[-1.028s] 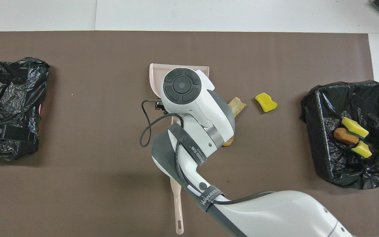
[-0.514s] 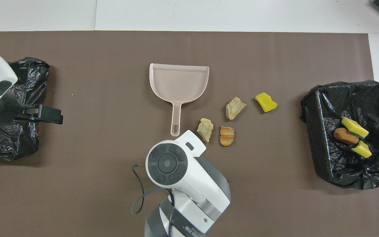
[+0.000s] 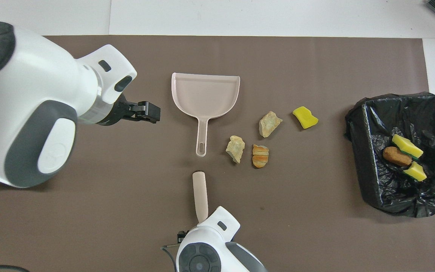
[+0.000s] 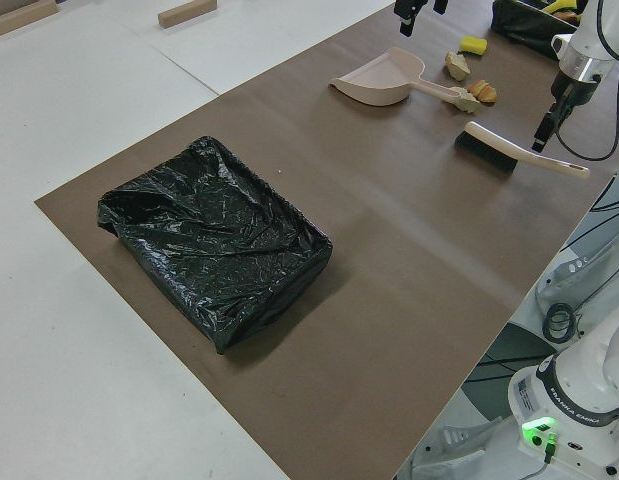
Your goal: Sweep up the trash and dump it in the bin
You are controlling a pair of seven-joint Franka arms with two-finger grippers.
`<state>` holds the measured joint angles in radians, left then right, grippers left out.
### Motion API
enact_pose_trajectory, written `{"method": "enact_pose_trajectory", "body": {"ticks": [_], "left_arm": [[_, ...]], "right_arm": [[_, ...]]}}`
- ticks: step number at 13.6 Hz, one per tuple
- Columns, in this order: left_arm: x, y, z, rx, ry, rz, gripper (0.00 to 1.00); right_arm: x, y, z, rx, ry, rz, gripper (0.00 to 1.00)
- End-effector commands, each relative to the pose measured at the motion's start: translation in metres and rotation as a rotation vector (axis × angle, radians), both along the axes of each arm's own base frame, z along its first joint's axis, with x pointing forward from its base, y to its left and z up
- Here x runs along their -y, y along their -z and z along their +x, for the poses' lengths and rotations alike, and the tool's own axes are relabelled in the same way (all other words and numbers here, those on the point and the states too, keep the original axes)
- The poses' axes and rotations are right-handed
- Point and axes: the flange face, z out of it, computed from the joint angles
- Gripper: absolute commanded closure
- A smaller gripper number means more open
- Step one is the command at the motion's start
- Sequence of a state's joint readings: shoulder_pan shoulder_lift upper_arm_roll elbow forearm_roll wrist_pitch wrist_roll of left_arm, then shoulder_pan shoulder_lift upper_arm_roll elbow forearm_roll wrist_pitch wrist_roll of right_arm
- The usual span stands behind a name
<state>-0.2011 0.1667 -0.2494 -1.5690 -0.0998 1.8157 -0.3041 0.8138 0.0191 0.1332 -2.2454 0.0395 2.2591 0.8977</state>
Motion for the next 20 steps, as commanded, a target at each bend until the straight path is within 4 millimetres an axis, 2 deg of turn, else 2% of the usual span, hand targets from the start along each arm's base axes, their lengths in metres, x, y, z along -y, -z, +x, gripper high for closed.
{"method": "enact_pose_trajectory", "body": {"ticks": [1, 2, 3, 4, 6, 9, 11, 12, 14, 16, 18, 19, 20], "left_arm": [[0.055, 0.053, 0.012, -0.017, 0.010, 0.011, 0.00], [0.079, 0.069, 0.009, -0.010, 0.048, 0.043, 0.00], [0.087, 0.085, 0.011, -0.011, 0.063, 0.054, 0.00], [0.088, 0.092, 0.013, -0.003, 0.065, 0.055, 0.00], [0.110, 0.115, 0.001, -0.008, 0.106, 0.054, 0.00], [0.114, 0.127, -0.002, -0.015, 0.108, 0.055, 0.00], [0.118, 0.148, -0.001, -0.031, 0.109, 0.058, 0.00], [0.125, 0.170, -0.003, -0.056, 0.120, 0.071, 0.00], [0.133, 0.190, -0.006, -0.062, 0.149, 0.106, 0.00], [0.132, 0.190, -0.006, -0.064, 0.149, 0.107, 0.00], [0.132, 0.194, -0.009, -0.071, 0.152, 0.114, 0.00], [0.131, 0.194, -0.010, -0.085, 0.156, 0.123, 0.38], [0.129, 0.193, -0.011, -0.102, 0.156, 0.133, 0.99]], "right_arm": [[0.005, 0.007, -0.017, 0.032, 0.010, 0.058, 0.21], [0.005, 0.008, -0.018, 0.036, 0.005, 0.055, 0.26], [0.005, 0.008, -0.018, 0.038, -0.003, 0.052, 0.30], [0.006, 0.009, -0.019, 0.037, -0.007, 0.047, 0.30], [0.007, 0.010, -0.019, 0.033, -0.009, 0.042, 0.40], [0.009, 0.012, -0.020, 0.021, -0.014, 0.025, 0.75], [0.011, 0.013, -0.020, 0.013, -0.016, 0.012, 0.95], [0.011, 0.012, -0.020, 0.005, -0.018, 0.003, 1.00], [0.013, 0.010, -0.020, -0.017, -0.016, -0.028, 1.00], [0.022, -0.006, -0.017, -0.018, -0.003, -0.038, 1.00], [0.045, -0.027, -0.008, -0.035, 0.041, -0.066, 1.00], [0.061, -0.036, 0.001, -0.049, 0.074, -0.087, 1.00], [0.078, -0.040, 0.008, -0.068, 0.102, -0.117, 1.00]]}}
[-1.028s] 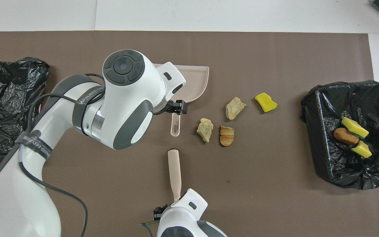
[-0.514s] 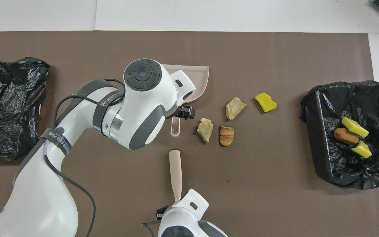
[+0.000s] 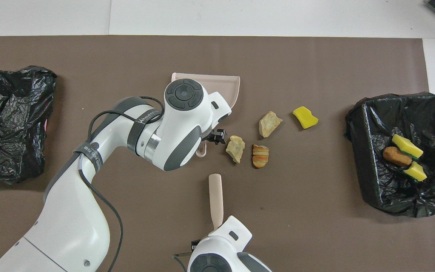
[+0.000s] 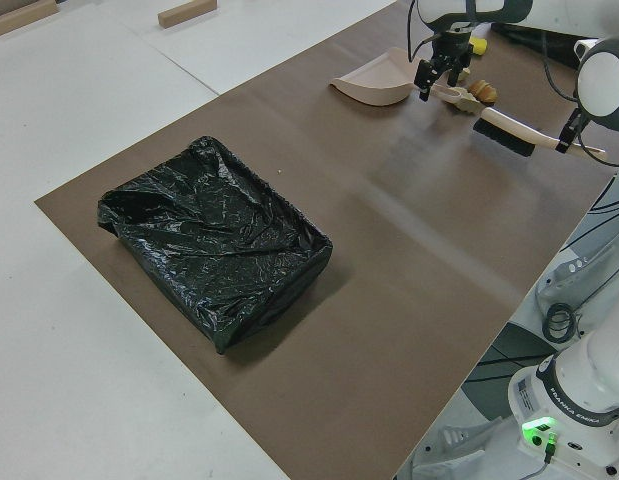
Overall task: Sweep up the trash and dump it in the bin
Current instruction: 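Place the dustpan near the scraps while the right gripper brings the brush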
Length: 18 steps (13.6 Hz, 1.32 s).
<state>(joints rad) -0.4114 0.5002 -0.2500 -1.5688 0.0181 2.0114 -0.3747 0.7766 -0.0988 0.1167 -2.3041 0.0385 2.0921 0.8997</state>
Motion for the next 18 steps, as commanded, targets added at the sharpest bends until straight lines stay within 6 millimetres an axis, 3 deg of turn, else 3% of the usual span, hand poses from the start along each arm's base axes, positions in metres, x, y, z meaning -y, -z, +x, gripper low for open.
{"method": "enact_pose_trajectory", "body": {"ticks": [1, 6, 7, 10, 12, 14, 16, 18], "left_arm": [[-0.004, -0.005, -0.003, -0.002, 0.012, 0.040, 1.00], [-0.013, -0.012, -0.001, 0.030, 0.094, 0.109, 1.00], [-0.021, -0.027, -0.001, 0.037, 0.136, 0.118, 1.00], [-0.084, -0.066, 0.007, -0.052, 0.418, 0.143, 1.00], [-0.119, -0.079, 0.007, -0.132, 0.514, 0.156, 1.00], [-0.168, -0.096, 0.006, -0.208, 0.650, 0.134, 1.00], [-0.189, -0.090, -0.014, -0.261, 0.774, 0.172, 1.00], [-0.194, -0.072, -0.043, -0.262, 0.901, 0.185, 1.00]], "right_arm": [[0.047, -0.025, 0.021, -0.013, 0.079, -0.051, 1.00], [0.113, -0.025, 0.064, 0.010, 0.018, -0.198, 1.00], [0.130, -0.024, 0.076, 0.023, 0.007, -0.231, 1.00], [0.181, -0.015, 0.118, 0.058, -0.055, -0.281, 1.00], [0.208, -0.011, 0.140, 0.098, -0.087, -0.294, 1.00], [0.230, -0.007, 0.159, 0.138, -0.136, -0.307, 1.00], [0.270, 0.004, 0.183, 0.154, -0.207, -0.273, 1.00], [0.301, 0.014, 0.207, 0.167, -0.324, -0.242, 1.00]]}}
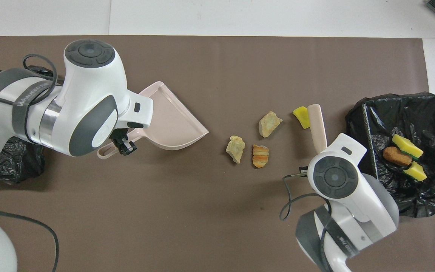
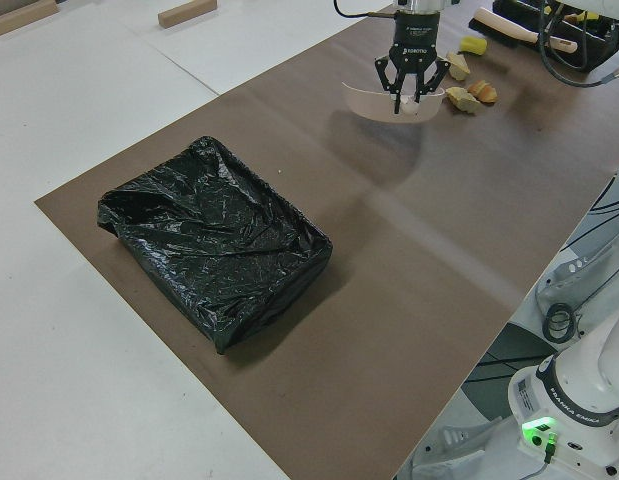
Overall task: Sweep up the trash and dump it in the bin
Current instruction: 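Place the dustpan near the scraps while the right gripper brings the brush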
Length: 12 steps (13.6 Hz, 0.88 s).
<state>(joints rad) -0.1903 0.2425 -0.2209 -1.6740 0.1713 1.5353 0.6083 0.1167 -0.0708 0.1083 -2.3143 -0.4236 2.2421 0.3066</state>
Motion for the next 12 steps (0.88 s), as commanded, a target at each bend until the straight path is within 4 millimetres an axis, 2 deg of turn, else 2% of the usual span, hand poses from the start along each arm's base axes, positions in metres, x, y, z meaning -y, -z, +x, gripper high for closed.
{"method": "enact_pose_trajectory", "body": {"ticks": [1, 2, 3, 4, 5, 7, 9, 12], "left_arm": [[-0.003, 0.023, -0.061, 0.029, 0.151, 0.013, 1.00], [-0.004, 0.034, -0.082, 0.059, 0.178, 0.010, 1.00], [0.004, 0.041, -0.100, 0.105, 0.216, -0.006, 1.00], [0.014, 0.046, -0.108, 0.150, 0.246, -0.028, 1.00], [0.019, 0.045, -0.105, 0.177, 0.252, -0.043, 1.00], [0.021, 0.045, -0.105, 0.195, 0.257, -0.053, 1.00], [0.025, 0.045, -0.106, 0.199, 0.263, -0.057, 1.00], [0.025, 0.053, -0.106, 0.187, 0.245, -0.060, 1.00]], "right_arm": [[0.024, 0.017, 0.029, -0.021, -0.108, -0.003, 1.00], [0.020, 0.031, 0.033, -0.041, -0.118, 0.001, 1.00], [0.007, 0.042, 0.038, -0.044, -0.146, 0.011, 1.00], [-0.006, 0.043, 0.040, -0.042, -0.167, 0.017, 1.00], [-0.013, 0.043, 0.037, -0.053, -0.170, 0.020, 1.00], [-0.038, 0.043, 0.026, -0.083, -0.184, 0.040, 1.00], [-0.084, 0.050, 0.011, -0.118, -0.165, 0.129, 1.00], [-0.117, 0.056, -0.003, -0.139, -0.121, 0.187, 1.00]]}}
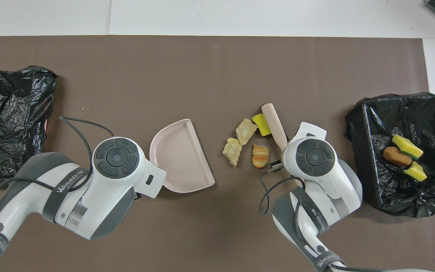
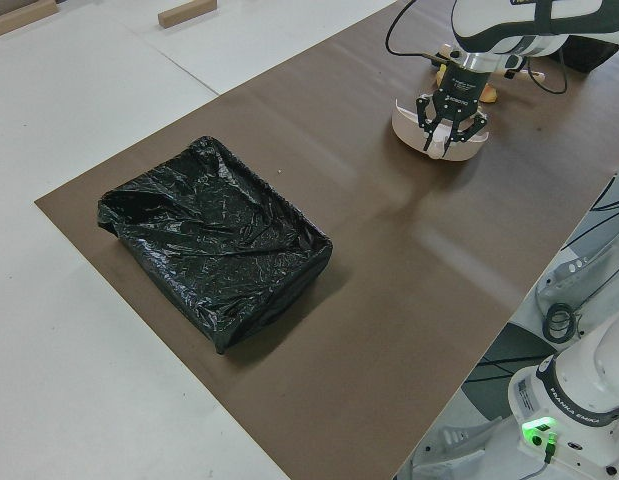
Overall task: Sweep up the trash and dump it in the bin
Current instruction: 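Sweep the remaining scraps into the dustpan with the right gripper's brush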
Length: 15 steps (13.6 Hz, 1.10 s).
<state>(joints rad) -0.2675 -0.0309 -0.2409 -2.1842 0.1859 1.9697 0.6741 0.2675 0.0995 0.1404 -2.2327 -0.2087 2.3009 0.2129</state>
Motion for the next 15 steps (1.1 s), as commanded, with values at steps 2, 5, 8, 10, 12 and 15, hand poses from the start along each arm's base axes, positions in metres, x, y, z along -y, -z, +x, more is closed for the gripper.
{"method": "enact_pose_trajectory", "body": {"ticks": [2, 5, 8, 10, 12, 15], "left_arm": [[-0.003, 0.007, -0.008, 0.030, -0.042, -0.016, 1.00], [0.000, 0.008, -0.009, 0.038, -0.045, -0.029, 1.00], [0.000, 0.008, -0.009, 0.032, -0.059, -0.042, 1.00], [0.000, 0.008, -0.009, 0.031, -0.063, -0.044, 1.00], [0.000, 0.008, -0.009, 0.031, -0.063, -0.044, 1.00], [0.000, 0.008, -0.009, 0.031, -0.072, -0.046, 1.00]], "right_arm": [[-0.038, 0.011, -0.017, -0.058, 0.012, 0.052, 1.00], [-0.085, 0.002, -0.033, -0.130, 0.049, 0.160, 1.00], [-0.130, -0.012, -0.039, -0.212, 0.092, 0.272, 1.00], [-0.152, -0.018, -0.045, -0.268, 0.156, 0.378, 1.00], [-0.166, -0.031, -0.045, -0.283, 0.200, 0.439, 1.00], [-0.171, -0.062, -0.036, -0.300, 0.304, 0.440, 1.00]]}}
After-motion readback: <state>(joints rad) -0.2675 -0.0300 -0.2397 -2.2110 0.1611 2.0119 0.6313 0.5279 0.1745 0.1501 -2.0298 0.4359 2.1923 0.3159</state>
